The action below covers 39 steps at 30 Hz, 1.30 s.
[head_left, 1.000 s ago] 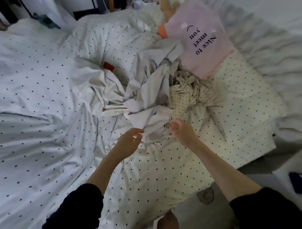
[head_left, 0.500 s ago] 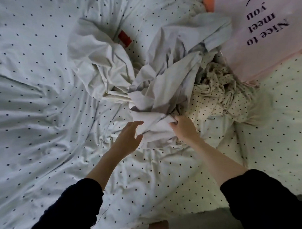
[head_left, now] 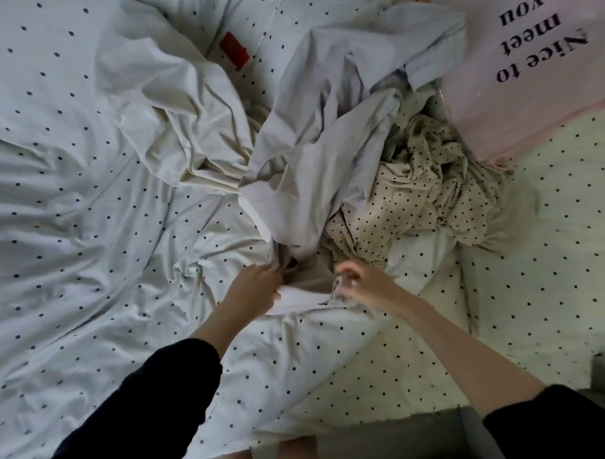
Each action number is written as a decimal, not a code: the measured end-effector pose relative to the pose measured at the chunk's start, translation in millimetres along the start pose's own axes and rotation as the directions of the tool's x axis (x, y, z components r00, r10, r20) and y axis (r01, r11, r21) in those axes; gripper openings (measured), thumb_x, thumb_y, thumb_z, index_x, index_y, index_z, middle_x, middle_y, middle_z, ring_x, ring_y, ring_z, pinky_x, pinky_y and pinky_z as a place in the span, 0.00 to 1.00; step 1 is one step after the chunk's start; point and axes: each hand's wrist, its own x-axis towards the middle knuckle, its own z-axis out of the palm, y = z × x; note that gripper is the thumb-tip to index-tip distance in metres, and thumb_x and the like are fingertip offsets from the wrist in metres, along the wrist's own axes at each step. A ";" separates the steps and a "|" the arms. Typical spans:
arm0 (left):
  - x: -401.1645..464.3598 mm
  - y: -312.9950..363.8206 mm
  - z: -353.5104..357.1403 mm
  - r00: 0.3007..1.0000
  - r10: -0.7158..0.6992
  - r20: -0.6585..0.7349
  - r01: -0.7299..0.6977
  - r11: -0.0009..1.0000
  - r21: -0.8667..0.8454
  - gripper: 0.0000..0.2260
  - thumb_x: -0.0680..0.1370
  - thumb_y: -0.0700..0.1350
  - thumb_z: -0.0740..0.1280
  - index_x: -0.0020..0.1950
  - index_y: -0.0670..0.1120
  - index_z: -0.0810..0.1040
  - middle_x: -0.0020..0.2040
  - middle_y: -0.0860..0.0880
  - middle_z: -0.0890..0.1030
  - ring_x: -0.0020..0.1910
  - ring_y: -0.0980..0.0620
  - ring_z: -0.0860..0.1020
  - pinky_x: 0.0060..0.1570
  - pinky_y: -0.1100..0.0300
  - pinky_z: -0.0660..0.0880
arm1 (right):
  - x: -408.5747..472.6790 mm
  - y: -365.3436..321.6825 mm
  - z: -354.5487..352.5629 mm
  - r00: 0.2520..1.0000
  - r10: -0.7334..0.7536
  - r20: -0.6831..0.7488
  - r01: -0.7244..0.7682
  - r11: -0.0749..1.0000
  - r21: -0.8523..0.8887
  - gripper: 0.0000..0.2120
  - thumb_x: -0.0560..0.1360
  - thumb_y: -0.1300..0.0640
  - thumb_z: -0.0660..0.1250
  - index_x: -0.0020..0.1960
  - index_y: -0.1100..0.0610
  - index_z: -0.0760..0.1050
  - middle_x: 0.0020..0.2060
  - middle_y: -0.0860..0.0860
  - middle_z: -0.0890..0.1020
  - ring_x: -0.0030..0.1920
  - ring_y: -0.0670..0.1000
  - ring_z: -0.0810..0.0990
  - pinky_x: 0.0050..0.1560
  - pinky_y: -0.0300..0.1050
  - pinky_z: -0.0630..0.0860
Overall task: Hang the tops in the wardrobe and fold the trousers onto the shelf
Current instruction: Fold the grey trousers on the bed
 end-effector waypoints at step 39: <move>-92.5 -0.6 8.7 0.981 -0.169 0.095 0.192 0.915 -0.354 0.13 0.81 0.44 0.54 0.54 0.48 0.78 0.55 0.47 0.81 0.54 0.46 0.78 0.55 0.53 0.73 | 39.1 -72.3 -37.9 0.831 0.031 -0.556 -0.008 0.999 0.044 0.45 0.71 0.30 0.59 0.76 0.59 0.52 0.74 0.57 0.60 0.73 0.58 0.61 0.70 0.59 0.62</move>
